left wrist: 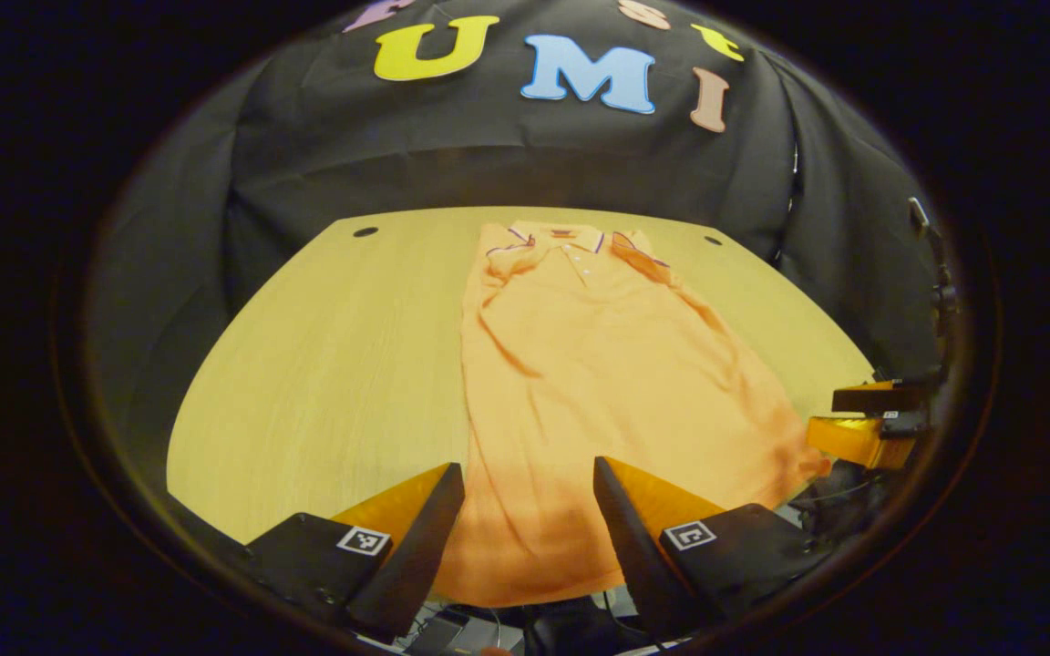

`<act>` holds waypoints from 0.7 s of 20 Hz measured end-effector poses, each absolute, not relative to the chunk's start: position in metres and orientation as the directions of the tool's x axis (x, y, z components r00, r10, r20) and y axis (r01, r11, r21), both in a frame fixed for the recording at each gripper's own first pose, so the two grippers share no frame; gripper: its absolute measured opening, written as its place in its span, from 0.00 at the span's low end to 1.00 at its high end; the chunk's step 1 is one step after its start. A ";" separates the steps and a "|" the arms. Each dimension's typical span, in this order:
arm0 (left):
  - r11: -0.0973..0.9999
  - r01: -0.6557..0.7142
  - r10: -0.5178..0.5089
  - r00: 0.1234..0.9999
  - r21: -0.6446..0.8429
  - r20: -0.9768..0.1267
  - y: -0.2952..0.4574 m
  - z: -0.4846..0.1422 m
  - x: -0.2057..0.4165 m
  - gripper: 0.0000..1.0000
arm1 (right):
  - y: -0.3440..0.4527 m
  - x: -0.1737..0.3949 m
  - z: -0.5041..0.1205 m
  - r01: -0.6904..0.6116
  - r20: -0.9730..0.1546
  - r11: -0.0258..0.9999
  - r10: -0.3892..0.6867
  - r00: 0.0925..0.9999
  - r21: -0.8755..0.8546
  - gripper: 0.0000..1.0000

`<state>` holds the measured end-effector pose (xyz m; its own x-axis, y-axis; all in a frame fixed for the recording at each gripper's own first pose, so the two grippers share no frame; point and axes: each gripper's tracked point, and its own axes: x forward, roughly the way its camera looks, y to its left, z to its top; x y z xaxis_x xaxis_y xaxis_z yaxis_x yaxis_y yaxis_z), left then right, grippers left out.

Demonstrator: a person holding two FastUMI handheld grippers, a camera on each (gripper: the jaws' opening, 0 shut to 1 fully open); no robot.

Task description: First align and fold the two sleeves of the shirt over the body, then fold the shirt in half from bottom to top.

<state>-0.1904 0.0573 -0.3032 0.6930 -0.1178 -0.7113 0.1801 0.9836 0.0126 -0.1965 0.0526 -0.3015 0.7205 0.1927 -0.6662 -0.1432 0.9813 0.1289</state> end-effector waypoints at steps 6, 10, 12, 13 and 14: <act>0.979 0.202 -0.127 0.666 0.014 -0.735 0.069 -0.316 -0.237 0.94 | 0.048 -0.213 -0.323 -0.128 -0.696 0.984 0.179 0.696 0.126 0.97; 0.984 0.179 -0.129 0.658 -0.013 -0.742 0.069 -0.324 -0.249 0.94 | 0.051 -0.218 -0.336 -0.128 -0.713 0.985 0.172 0.680 0.115 0.97; 0.985 0.171 -0.121 0.656 -0.010 -0.745 0.070 -0.329 -0.249 0.95 | 0.052 -0.220 -0.340 -0.128 -0.717 0.985 0.171 0.676 0.114 0.97; 0.986 0.165 -0.115 0.656 -0.006 -0.746 0.069 -0.331 -0.250 0.95 | 0.051 -0.221 -0.342 -0.127 -0.718 0.985 0.170 0.675 0.114 0.97; 0.986 0.164 -0.108 0.661 0.003 -0.743 0.069 -0.331 -0.249 0.95 | 0.051 -0.221 -0.344 -0.125 -0.721 0.986 0.168 0.673 0.113 0.97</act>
